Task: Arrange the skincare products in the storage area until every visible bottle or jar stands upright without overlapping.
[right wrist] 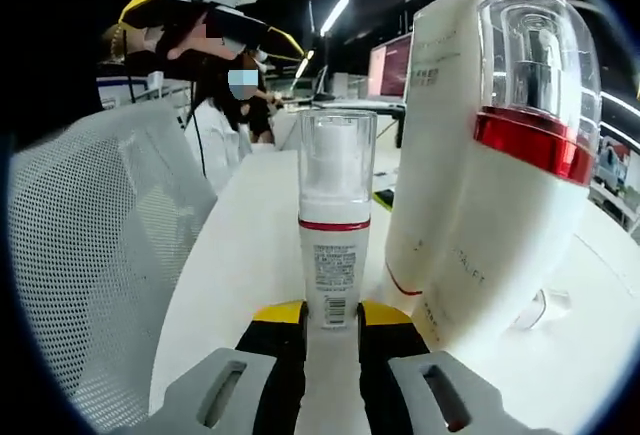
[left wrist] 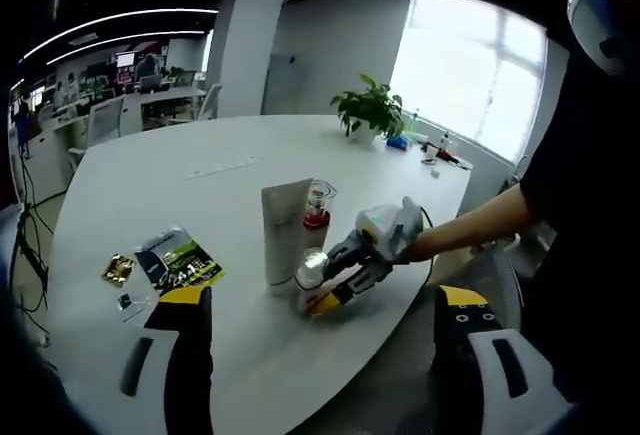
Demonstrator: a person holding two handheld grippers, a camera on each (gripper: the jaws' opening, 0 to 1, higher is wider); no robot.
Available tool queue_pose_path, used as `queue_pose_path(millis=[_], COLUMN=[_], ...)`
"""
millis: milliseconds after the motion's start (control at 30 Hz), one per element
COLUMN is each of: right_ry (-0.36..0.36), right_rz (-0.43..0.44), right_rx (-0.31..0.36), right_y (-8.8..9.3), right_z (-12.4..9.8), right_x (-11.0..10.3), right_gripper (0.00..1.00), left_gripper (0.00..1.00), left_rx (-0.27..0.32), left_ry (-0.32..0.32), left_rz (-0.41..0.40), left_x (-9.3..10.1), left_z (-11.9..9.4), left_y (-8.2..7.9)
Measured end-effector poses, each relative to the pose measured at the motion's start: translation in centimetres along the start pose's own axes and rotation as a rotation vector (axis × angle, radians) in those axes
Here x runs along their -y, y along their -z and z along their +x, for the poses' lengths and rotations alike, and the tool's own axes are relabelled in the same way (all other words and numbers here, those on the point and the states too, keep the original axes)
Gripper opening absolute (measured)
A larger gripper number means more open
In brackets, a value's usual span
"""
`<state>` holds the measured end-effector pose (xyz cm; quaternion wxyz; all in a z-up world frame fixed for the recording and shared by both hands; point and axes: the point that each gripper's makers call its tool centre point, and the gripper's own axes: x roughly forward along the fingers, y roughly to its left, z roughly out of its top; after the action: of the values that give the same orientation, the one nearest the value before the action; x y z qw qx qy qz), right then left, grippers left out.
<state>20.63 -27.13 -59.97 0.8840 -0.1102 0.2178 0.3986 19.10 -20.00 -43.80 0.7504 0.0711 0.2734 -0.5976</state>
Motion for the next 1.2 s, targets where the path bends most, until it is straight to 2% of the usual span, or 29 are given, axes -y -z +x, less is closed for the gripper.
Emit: queue_pose_path(millis=[333, 533, 800, 1033, 1200], right_ry=[-0.005, 0.010, 0.044, 0.119, 0.161], right_rz=[-0.005, 0.028, 0.069, 0.150, 0.200], right_rx=[-0.026, -0.034, -0.087, -0.134, -0.130], right_y=[0.9, 0.8, 1.1, 1.7, 1.7], right_z=[-0.2, -0.9, -3.1, -5.6, -7.1], right_x=[0.3, 0.4, 0.3, 0.5, 0.1], right_gripper=[0.11, 0.15, 0.23, 0.31, 0.38], left_gripper=[0.84, 0.85, 0.85, 0.85, 0.86], left_rx=[0.003, -0.001, -0.001, 0.000, -0.006], left_ry=[-0.003, 0.002, 0.016, 0.030, 0.046], left_rz=[-0.003, 0.002, 0.007, 0.014, 0.035], left_x=[-0.1, 0.1, 0.7, 0.8, 0.9], left_z=[-0.2, -0.2, 0.0, 0.2, 0.2], left_y=[0.1, 0.0, -0.4, -0.8, -1.4])
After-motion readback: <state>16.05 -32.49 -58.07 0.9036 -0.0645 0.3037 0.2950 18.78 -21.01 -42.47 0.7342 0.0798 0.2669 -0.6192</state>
